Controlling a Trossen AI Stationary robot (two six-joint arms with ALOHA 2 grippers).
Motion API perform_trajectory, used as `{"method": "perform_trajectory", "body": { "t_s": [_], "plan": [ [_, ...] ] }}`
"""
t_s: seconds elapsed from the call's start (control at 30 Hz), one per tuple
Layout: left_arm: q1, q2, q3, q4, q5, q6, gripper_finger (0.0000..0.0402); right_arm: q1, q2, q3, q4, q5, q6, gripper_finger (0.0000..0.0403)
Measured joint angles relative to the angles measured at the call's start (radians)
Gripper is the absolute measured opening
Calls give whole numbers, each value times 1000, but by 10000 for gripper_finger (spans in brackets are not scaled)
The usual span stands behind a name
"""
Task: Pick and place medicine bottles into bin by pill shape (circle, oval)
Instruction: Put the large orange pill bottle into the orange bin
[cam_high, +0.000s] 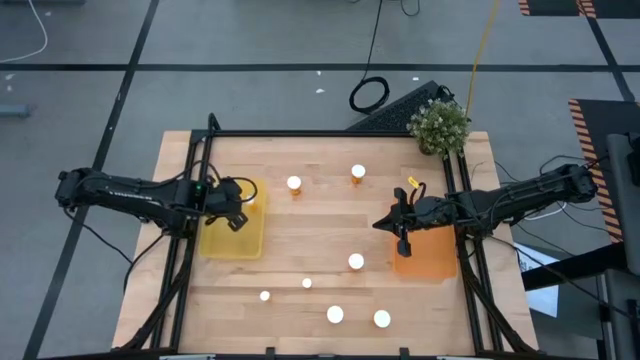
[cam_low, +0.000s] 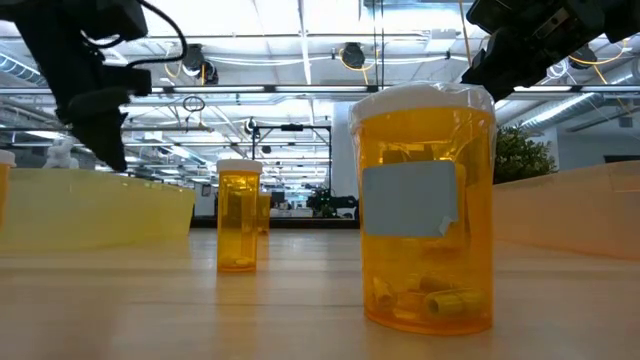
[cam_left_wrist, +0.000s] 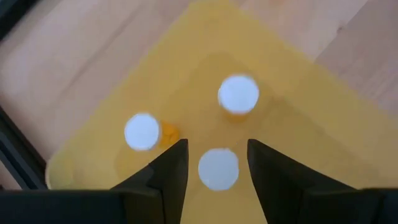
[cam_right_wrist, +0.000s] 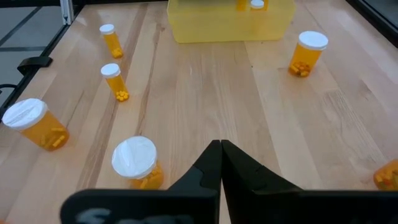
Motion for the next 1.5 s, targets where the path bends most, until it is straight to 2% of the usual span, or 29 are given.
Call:
{"method": "perform_trajectory", "body": {
  "t_s": [0.4, 0.7, 0.9, 1.0, 1.13, 1.37, 1.5],
  "plan": [
    [-1, 0, 65, 37, -57, 47, 168, 0, 0, 0, 2, 3, 9, 0],
    [-1, 0, 65, 244, -28, 198, 168, 0, 0, 0, 85, 33, 32, 0],
    [-2, 0, 65, 306, -20, 254, 168, -27, 3, 3, 116, 160, 78, 0],
    [-2, 0, 65, 326, -18, 279, 168, -84, 26, 21, 111, 178, 87, 2],
    [-2, 0, 65, 366, 6, 333, 168, -168, 114, 96, 110, 135, 70, 17],
    [-2, 0, 65, 409, 56, 398, 168, -246, 370, 329, 114, 57, -34, 68],
    [-2, 0, 65, 405, 48, 403, 168, -279, 522, 479, 121, -56, -91, 100]
  ]
}}
